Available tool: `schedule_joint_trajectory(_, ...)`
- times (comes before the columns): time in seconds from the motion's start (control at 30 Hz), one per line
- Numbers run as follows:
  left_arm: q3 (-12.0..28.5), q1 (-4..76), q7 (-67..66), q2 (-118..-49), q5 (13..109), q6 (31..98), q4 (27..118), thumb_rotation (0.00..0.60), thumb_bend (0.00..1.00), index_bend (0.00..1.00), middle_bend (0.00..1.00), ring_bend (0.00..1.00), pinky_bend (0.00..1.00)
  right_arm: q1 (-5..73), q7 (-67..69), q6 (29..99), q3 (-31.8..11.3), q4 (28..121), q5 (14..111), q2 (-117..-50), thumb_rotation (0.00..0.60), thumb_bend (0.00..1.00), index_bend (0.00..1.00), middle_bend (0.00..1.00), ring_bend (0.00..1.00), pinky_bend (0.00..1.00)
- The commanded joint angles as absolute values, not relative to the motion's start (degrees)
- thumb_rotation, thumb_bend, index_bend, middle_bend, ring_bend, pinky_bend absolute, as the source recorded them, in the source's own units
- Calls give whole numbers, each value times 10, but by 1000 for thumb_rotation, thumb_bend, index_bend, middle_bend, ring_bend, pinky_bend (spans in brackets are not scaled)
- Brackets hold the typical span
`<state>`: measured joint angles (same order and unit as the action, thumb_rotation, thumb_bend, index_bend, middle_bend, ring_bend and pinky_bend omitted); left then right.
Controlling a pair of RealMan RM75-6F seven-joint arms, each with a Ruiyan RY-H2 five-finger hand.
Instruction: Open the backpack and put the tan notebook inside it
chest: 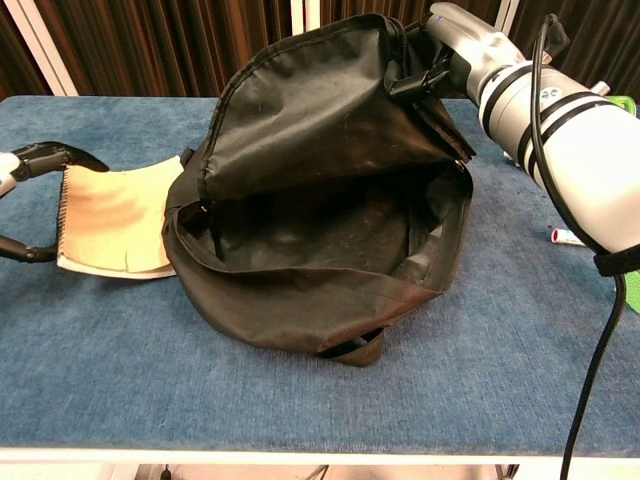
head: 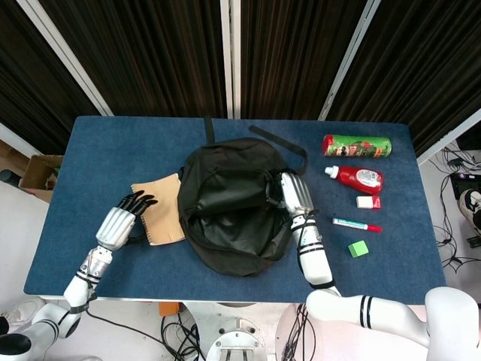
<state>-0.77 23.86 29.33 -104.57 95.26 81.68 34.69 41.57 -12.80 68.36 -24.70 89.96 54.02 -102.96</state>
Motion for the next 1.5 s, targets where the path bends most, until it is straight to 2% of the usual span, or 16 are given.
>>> schedule_joint_trajectory(0.03,-6,246,288,-1054,956,827,337,600,263,256,216,135,175,416,-128,684,-246,900,541,-1029,600,629,664,526,412,273)
schedule_joint_trajectory(0.17,0,251,274,-1064,954,841,323,600,266,362,322,206,208,414,-127,685,-246,902,540,-1026,600,630,664,526,412,269)
schedule_joint_trajectory(0.63,11,249,290,-1112,942,899,239,600,252,577,550,423,310,414,-119,677,-243,898,536,-1022,600,628,660,526,412,255)
schedule_joint_trajectory(0.87,13,247,296,-1133,942,949,191,600,277,714,682,554,421,415,-113,675,-244,899,535,-1023,600,628,658,526,412,255)
schedule_joint_trajectory(1.27,0,235,252,-1083,967,1106,180,600,309,746,711,581,562,440,-108,662,-300,928,476,-1022,600,628,653,526,412,235)
schedule_joint_trajectory(1.5,-12,239,205,-1046,985,1149,217,600,310,747,713,582,578,457,-105,661,-321,926,451,-1026,600,628,651,526,412,233)
